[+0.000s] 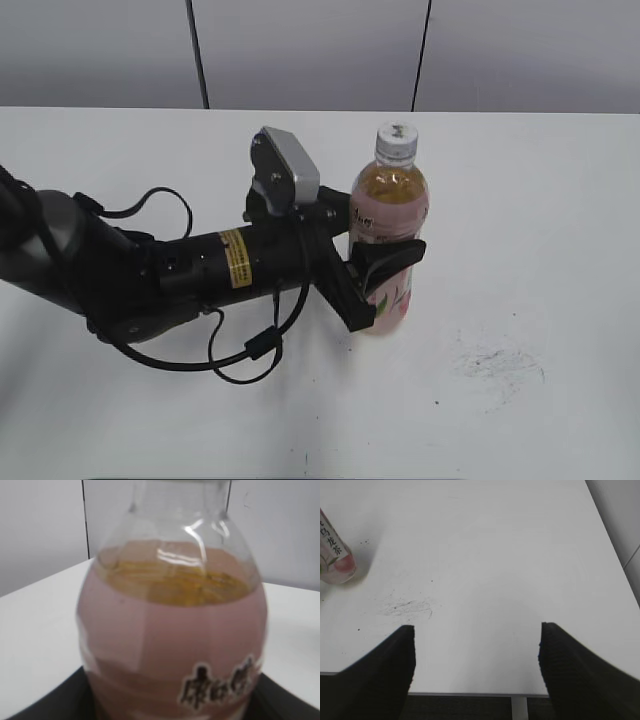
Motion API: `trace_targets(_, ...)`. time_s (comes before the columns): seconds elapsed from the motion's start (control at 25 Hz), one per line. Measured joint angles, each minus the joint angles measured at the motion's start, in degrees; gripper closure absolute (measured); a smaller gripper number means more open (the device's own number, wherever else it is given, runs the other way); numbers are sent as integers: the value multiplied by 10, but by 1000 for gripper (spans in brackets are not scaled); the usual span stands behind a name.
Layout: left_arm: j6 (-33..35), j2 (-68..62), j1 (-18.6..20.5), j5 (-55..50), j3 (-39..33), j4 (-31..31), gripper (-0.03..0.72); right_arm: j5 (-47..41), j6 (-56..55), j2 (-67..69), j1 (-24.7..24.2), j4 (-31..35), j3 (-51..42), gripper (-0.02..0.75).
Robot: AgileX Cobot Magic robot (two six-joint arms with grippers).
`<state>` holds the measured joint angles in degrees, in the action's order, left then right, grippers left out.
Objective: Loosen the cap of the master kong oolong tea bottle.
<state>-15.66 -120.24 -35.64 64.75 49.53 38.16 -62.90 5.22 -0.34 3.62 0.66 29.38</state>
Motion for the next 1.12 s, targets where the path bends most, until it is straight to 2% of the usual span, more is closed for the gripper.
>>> trace_targets(0.48,1,-35,-1,25,5,-1,293,0,0,0,0,-1,0,159)
trace_targets(0.64,1,-35,-1,26,5,-1,293,1,0,3,0,26,1,159)
trace_targets(1.12,1,-35,-1,27,5,-1,293,107,15,285,0,174,50,169)
